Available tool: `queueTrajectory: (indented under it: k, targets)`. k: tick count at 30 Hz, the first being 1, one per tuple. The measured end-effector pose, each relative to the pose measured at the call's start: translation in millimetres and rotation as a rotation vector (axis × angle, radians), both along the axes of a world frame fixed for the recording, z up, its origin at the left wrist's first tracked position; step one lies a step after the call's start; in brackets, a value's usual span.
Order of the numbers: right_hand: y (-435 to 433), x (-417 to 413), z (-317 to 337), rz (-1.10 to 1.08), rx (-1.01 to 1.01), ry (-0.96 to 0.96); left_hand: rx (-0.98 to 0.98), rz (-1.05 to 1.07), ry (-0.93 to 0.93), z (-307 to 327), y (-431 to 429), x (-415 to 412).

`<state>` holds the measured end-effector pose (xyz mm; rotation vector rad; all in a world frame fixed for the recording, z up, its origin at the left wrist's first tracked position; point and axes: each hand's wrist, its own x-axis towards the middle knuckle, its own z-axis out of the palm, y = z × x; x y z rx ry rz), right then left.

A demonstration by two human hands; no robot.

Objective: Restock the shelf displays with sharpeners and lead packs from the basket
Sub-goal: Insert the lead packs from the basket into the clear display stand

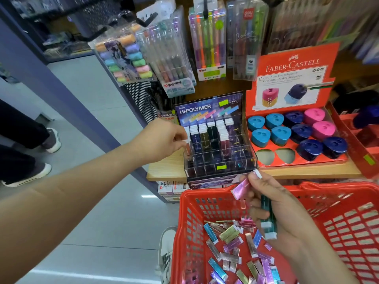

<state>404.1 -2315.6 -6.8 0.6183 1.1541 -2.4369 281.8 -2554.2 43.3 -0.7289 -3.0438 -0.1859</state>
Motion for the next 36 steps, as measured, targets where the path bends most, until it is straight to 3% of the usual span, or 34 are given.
queueTrajectory:
  k: [6, 9, 11, 13, 15, 20, 22, 27, 31, 36]
  targets:
    - [-4, -4, 9, -0.002, 0.030, 0.045, -0.204, -0.025, 0.051, -6, 8, 3]
    - [-7, -4, 17, 0.000, 0.164, 0.106, -0.149, 0.049, 0.036, 3, 17, 5]
    - [-8, -5, 20, 0.004, 0.289, 0.139, 0.177, 0.130, -0.152, 16, 34, 12]
    - [-8, -5, 24, 0.005, 0.349, 0.203, 0.494, 0.175, -0.504, 29, 58, 23]
    - [-9, -5, 29, 0.029, 0.430, 0.298, 0.552, 0.123, -0.710, 34, 76, 33]
    - [-10, -5, 32, 0.129, 0.657, 0.384, 0.585, 0.061, -0.887, 34, 78, 41]
    - [-10, -5, 31, 0.109, 0.514, 0.293, 0.631, 0.117, -0.853, 36, 72, 38]
    - [8, -10, 15, -0.284, -0.361, -0.165, 0.808, 0.390, -0.489, 31, 45, 12]
    - [16, -10, 4, -0.421, -0.442, -0.253, 0.752, 0.400, -0.353, 18, 49, 5]
    - [18, -7, 5, -0.328, -0.411, -0.193, 0.533, 0.259, -0.147, 3, 65, 2]
